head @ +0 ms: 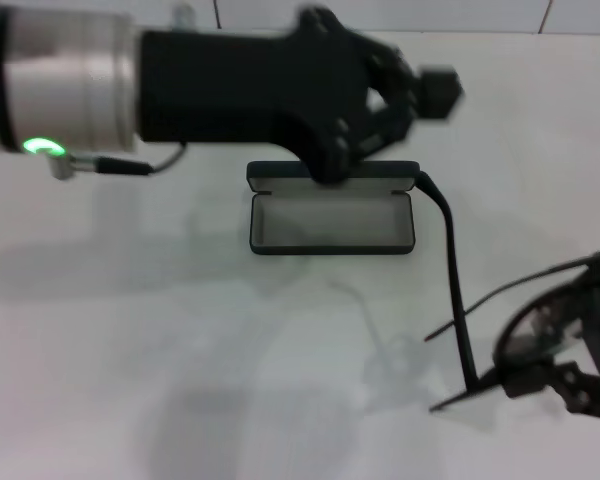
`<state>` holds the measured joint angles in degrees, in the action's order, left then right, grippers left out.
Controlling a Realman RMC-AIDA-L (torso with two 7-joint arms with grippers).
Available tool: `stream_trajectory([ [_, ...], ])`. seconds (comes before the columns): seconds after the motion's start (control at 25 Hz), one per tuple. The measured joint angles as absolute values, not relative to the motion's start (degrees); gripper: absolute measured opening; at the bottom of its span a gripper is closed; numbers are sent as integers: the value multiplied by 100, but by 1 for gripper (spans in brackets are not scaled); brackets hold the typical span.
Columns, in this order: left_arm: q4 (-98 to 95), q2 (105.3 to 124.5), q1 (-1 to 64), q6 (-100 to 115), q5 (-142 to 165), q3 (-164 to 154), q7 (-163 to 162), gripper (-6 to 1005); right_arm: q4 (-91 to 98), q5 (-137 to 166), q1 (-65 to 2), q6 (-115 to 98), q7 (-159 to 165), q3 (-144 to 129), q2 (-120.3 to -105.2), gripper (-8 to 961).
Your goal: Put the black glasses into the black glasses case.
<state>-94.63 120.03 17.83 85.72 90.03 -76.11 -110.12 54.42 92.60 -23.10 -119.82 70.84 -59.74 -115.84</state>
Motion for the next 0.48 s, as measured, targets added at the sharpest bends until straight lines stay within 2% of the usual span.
stream_trajectory([
  [0.48,-8828,11995,1609,8198,8941,-7317,-10934,69,6453,8126,-1728,-12317,6854,-6206,-11578,108],
])
